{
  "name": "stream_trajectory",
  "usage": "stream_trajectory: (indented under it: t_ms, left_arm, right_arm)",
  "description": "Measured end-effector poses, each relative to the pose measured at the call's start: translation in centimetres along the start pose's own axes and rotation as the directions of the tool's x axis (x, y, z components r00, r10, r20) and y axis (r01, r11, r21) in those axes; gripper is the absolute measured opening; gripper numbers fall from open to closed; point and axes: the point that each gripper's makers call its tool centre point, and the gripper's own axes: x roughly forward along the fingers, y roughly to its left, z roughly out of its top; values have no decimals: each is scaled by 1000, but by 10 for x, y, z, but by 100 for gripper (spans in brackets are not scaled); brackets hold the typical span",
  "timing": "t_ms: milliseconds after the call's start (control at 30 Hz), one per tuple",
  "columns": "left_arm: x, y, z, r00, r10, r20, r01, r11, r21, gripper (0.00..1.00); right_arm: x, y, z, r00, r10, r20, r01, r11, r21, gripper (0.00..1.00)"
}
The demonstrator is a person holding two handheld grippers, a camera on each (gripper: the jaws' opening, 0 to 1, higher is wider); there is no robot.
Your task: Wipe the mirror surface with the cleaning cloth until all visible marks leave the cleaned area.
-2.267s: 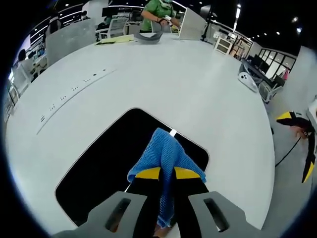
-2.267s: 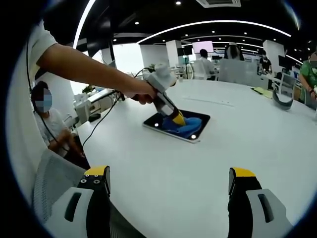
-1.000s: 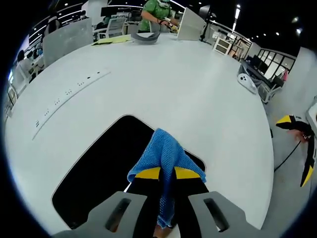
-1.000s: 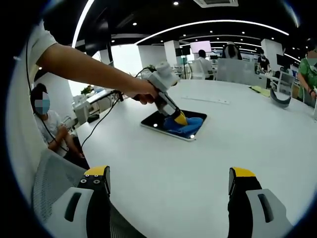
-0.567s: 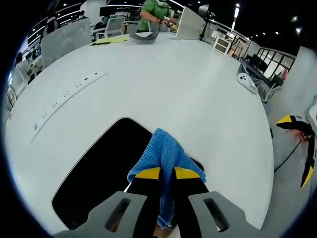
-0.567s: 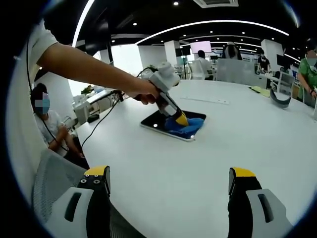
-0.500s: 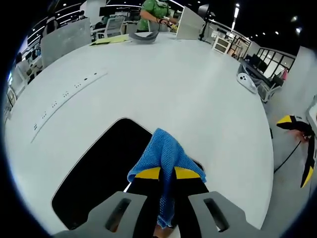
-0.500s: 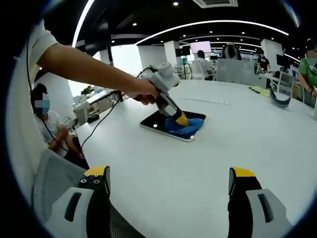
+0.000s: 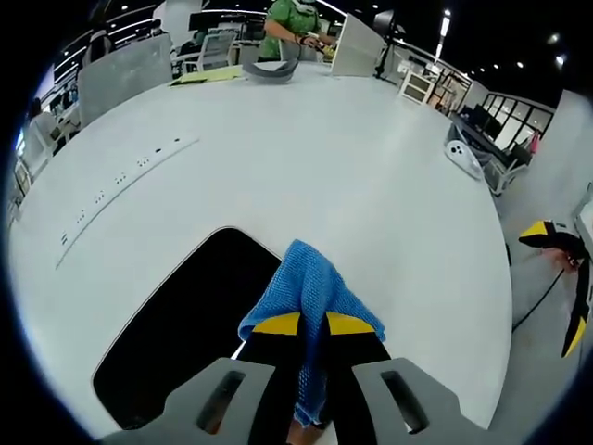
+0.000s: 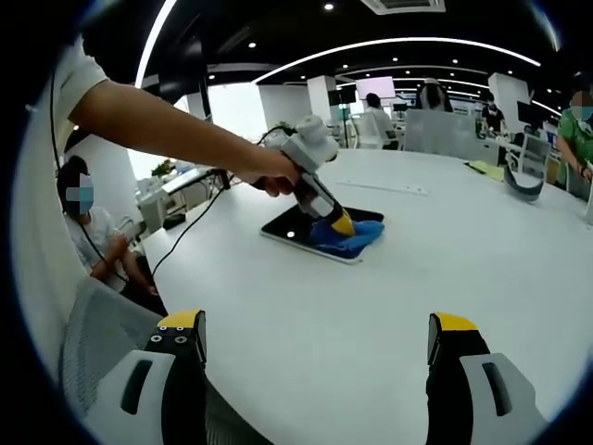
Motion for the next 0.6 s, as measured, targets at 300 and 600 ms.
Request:
stream_trajectory:
  t_ms: [300, 600]
  left_arm:
    - [1, -3, 0, 1000, -2, 3, 2, 1000, -4, 6]
    - [1, -8, -1, 1000, -8, 2, 8, 1000, 2, 6]
  right_arm:
    - [-1, 0, -2, 1000, -4, -1, 4, 1000, 6, 100]
    - [-1, 0, -2, 1000, -6, -1, 6, 1000, 8, 100]
